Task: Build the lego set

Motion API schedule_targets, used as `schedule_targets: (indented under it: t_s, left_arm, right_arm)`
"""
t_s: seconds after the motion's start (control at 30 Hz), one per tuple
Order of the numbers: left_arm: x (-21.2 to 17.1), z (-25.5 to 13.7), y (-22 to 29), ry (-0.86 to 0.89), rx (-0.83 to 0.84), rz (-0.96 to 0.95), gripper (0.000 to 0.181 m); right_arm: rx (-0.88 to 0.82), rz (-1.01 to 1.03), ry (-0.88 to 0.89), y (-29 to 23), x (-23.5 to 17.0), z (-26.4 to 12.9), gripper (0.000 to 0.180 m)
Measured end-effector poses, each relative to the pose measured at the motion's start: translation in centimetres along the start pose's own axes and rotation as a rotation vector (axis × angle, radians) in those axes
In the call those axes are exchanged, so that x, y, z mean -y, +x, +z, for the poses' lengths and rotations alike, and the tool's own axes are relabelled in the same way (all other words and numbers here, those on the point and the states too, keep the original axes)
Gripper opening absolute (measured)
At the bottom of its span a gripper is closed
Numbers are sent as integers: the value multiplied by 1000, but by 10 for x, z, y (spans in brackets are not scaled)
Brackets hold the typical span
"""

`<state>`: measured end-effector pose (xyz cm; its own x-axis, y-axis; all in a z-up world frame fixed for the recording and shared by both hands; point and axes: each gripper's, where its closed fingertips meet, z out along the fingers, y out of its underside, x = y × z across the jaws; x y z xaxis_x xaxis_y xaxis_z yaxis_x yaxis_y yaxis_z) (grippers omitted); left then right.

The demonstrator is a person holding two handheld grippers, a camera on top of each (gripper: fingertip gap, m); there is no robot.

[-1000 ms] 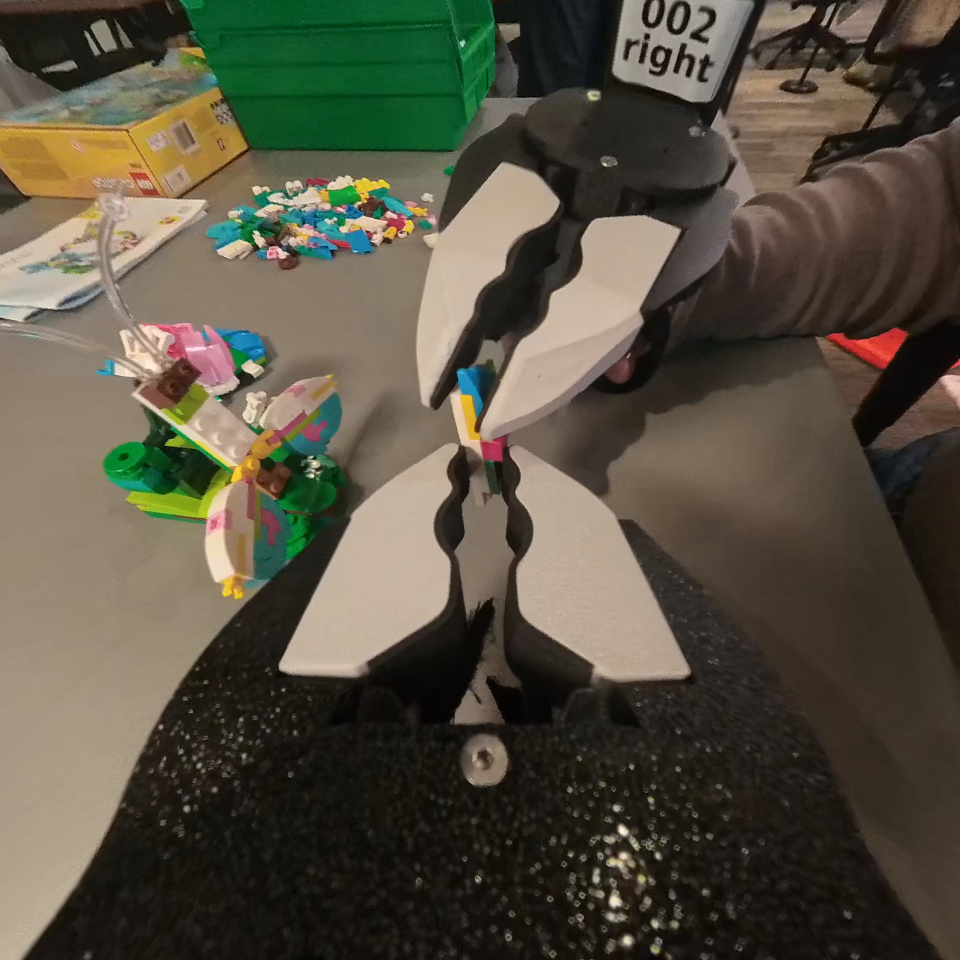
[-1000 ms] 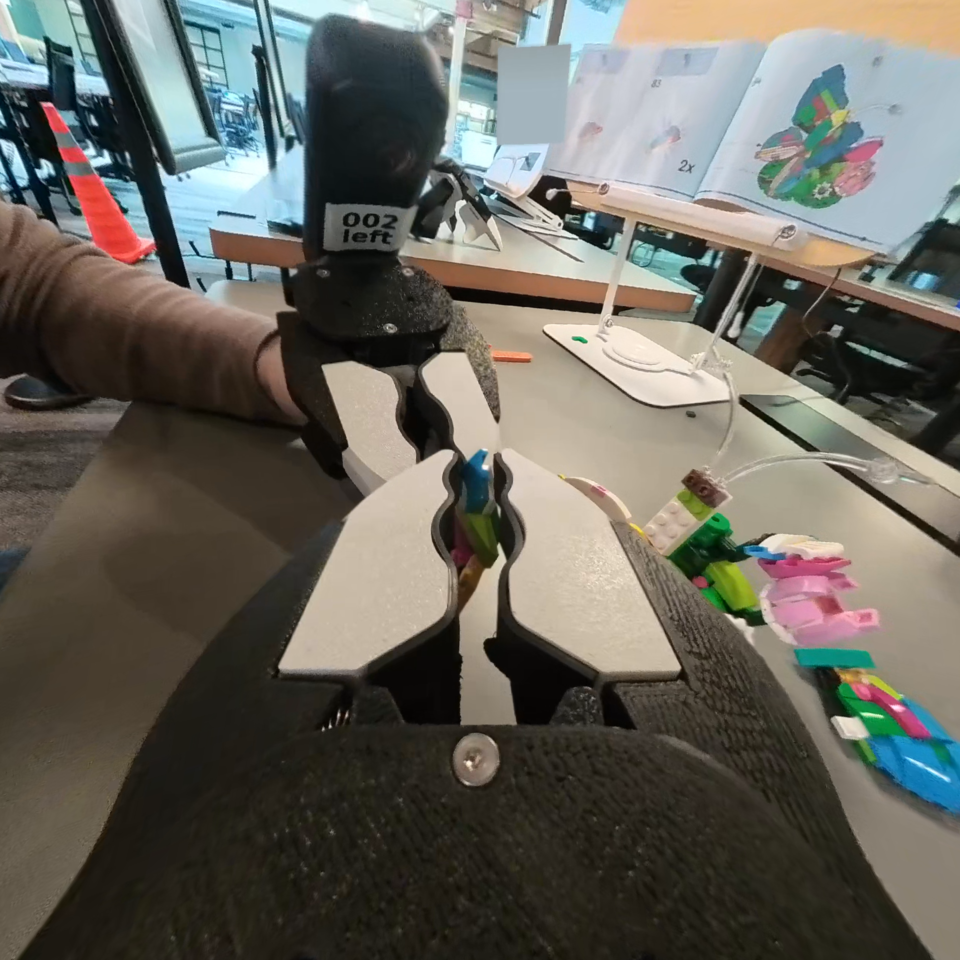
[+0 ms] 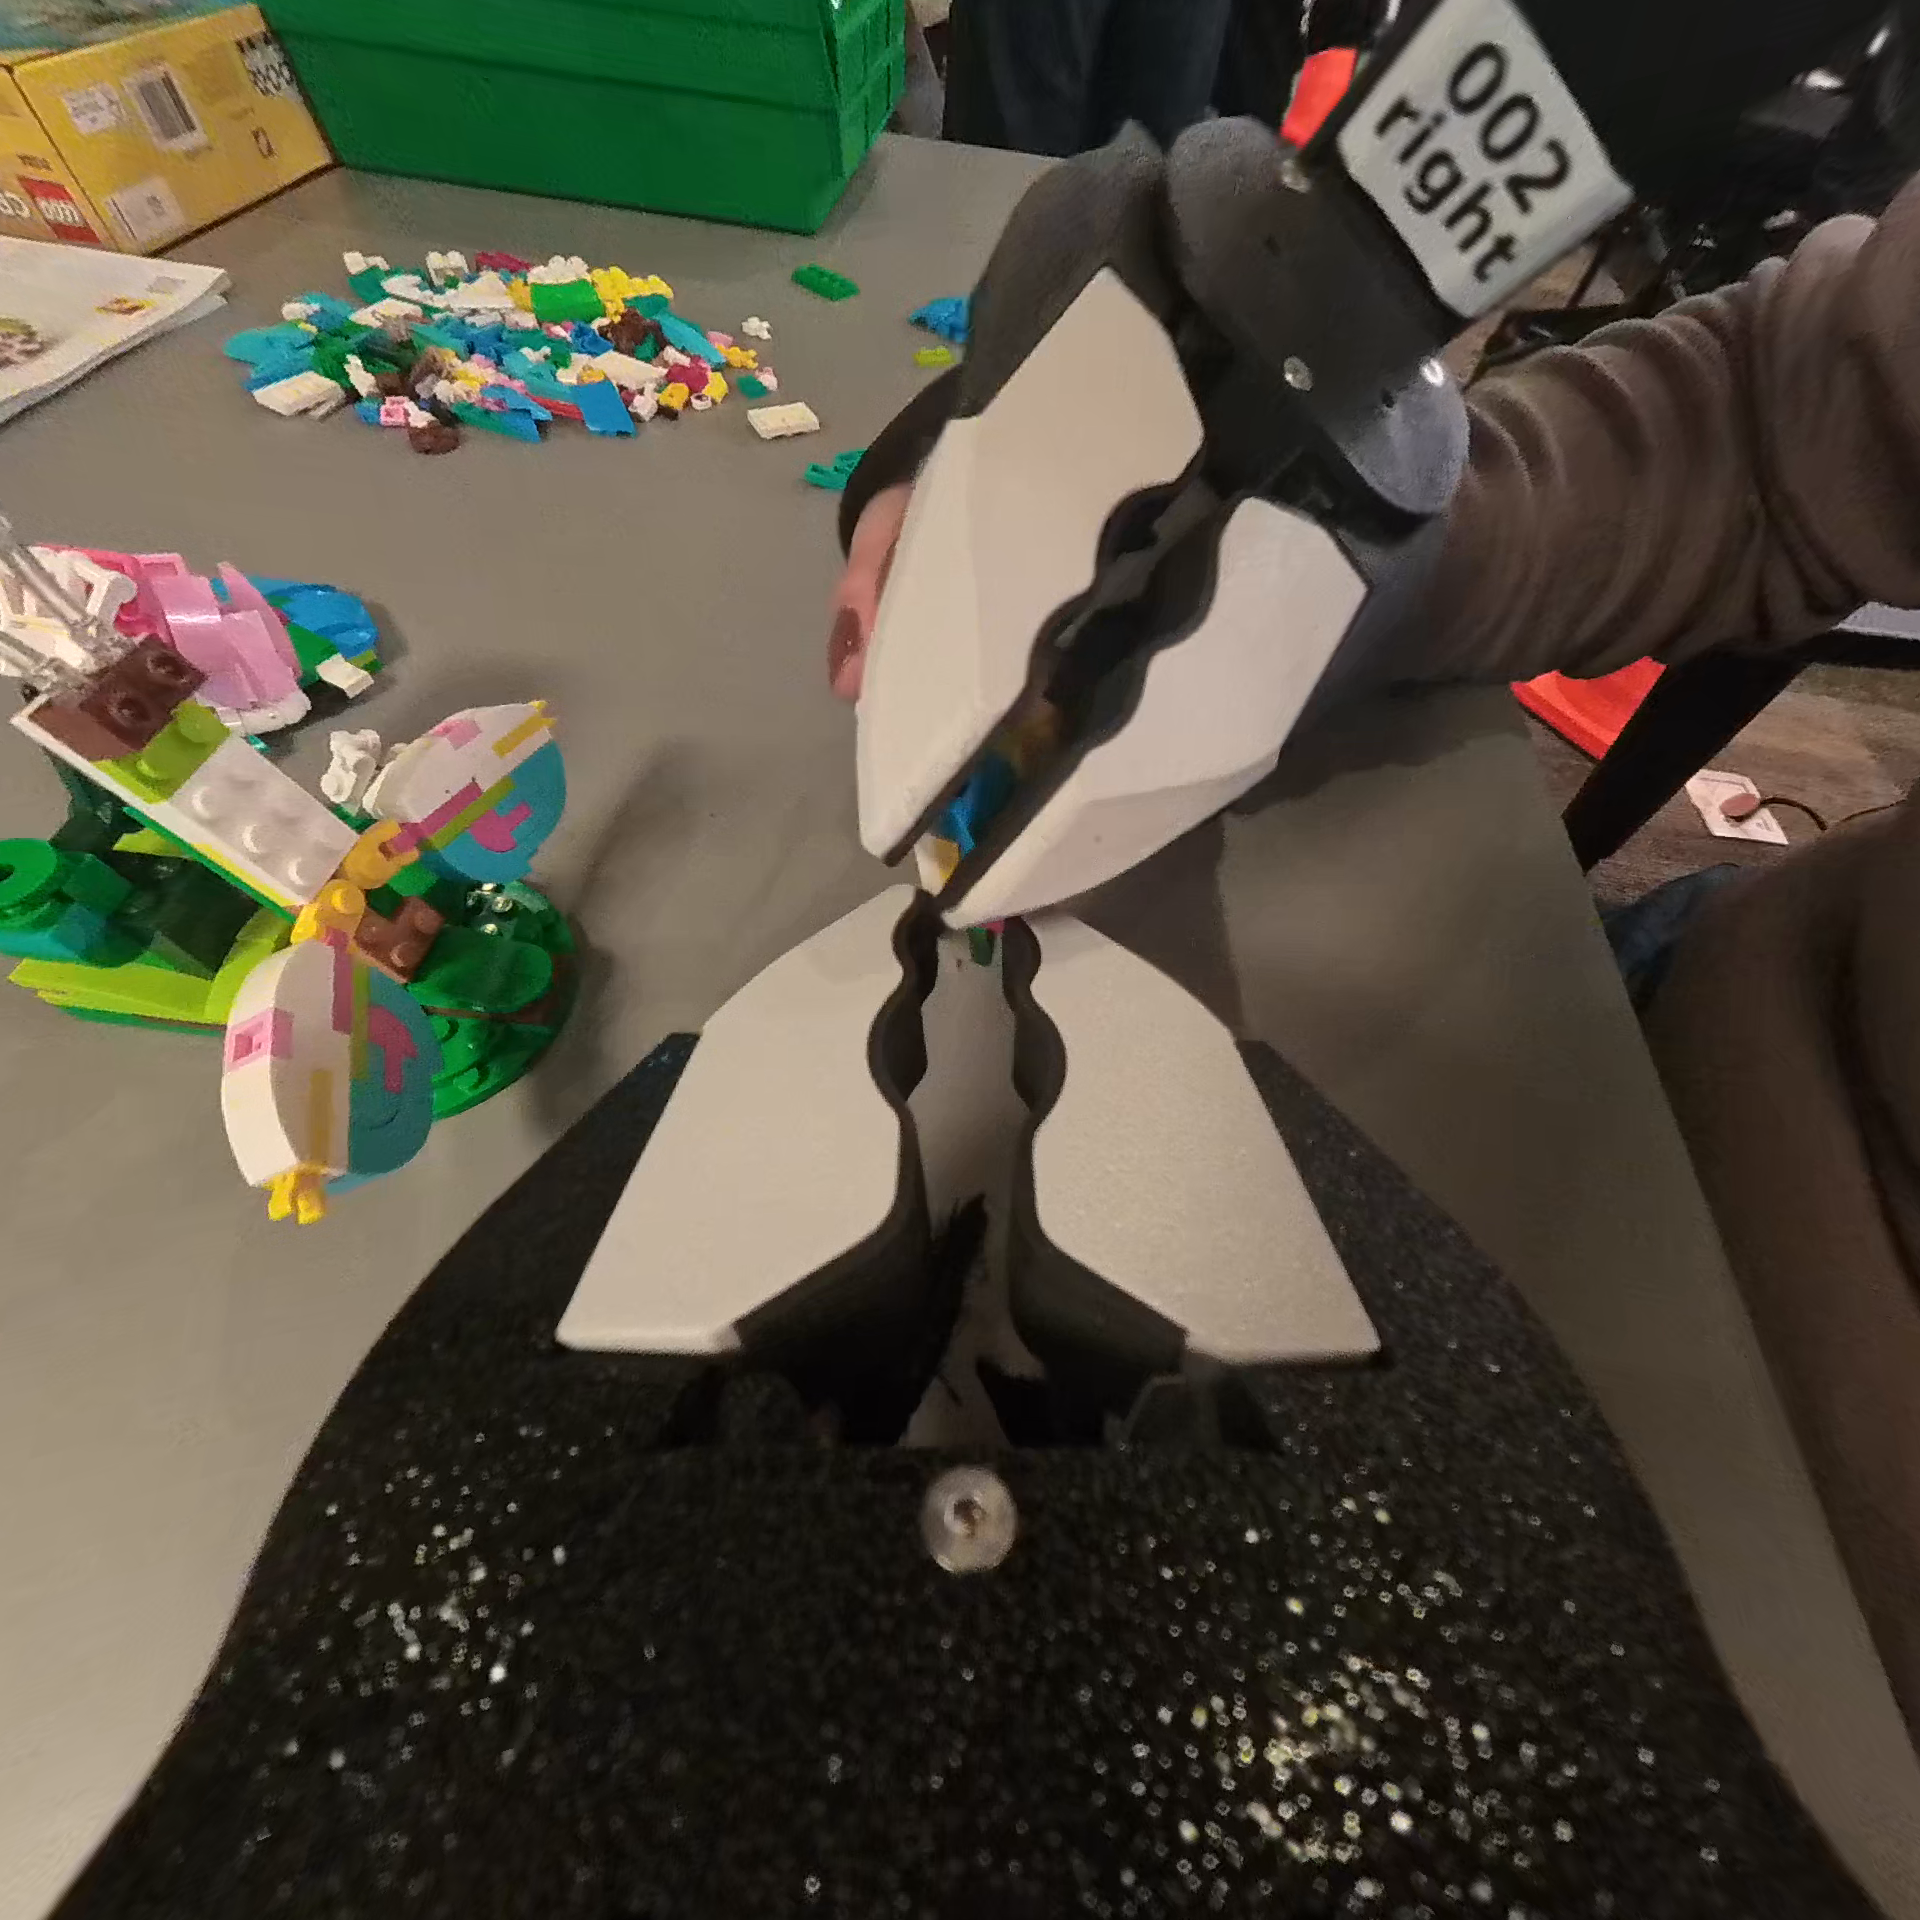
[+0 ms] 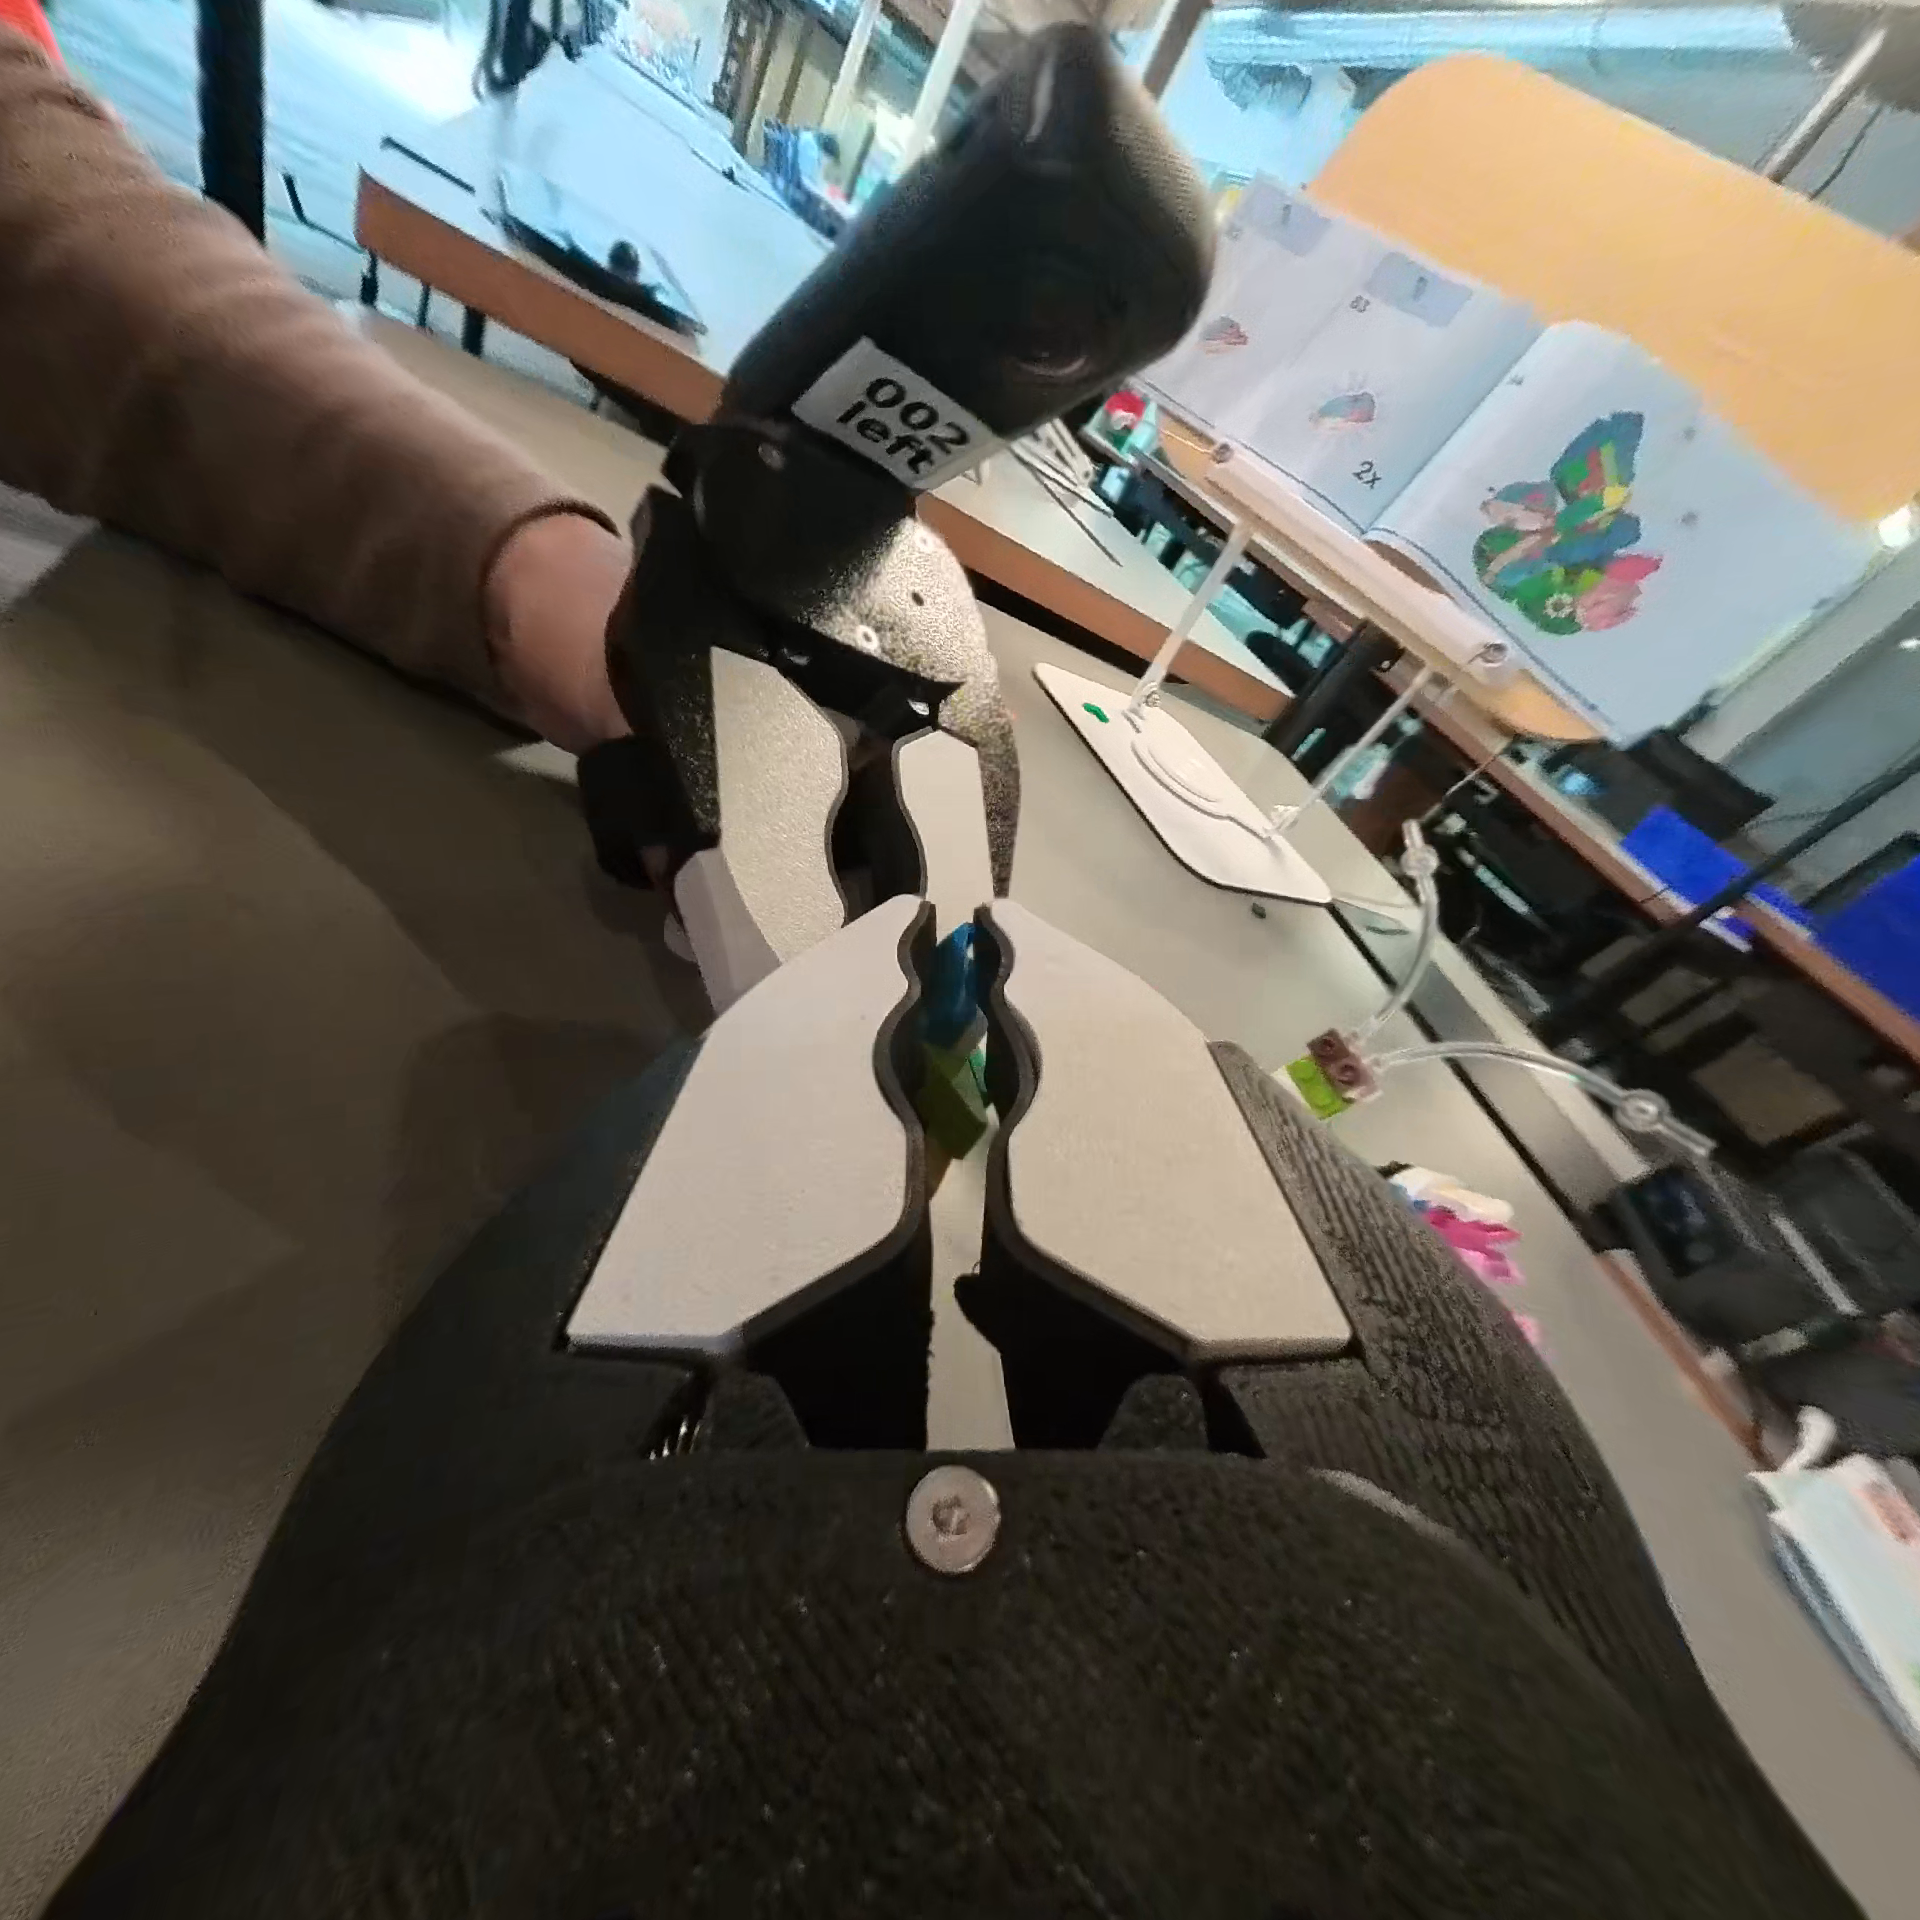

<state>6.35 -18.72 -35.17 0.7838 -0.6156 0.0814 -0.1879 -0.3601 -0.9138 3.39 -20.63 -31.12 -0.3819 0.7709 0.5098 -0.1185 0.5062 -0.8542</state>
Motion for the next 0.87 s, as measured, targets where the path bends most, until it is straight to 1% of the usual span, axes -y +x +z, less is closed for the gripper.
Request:
schedule_targets:
  t_s: [0.1, 0.23, 0.4, 0.53, 0.87]
  left_arm:
    - [-4, 0, -2, -29, 8, -22, 13]
    - [-8, 2, -3, -59, 19, -21, 13]
    - [-11, 2, -4, -77, 21, -28, 13]
    - [-13, 3, -3, -90, 12, -30, 13]
    - [-13, 1, 1, -88, -37, -55, 15]
  right_arm:
    - [-39, -113, -33, -2, -3, 2, 5]
    - [-61, -213, -61, -4, -6, 3, 5]
    - [-71, -288, -74, -6, -7, 4, 5]
    - [-67, -325, -76, -8, -8, 4, 5]
    - [-56, -304, -24, -11, -4, 3, 5]
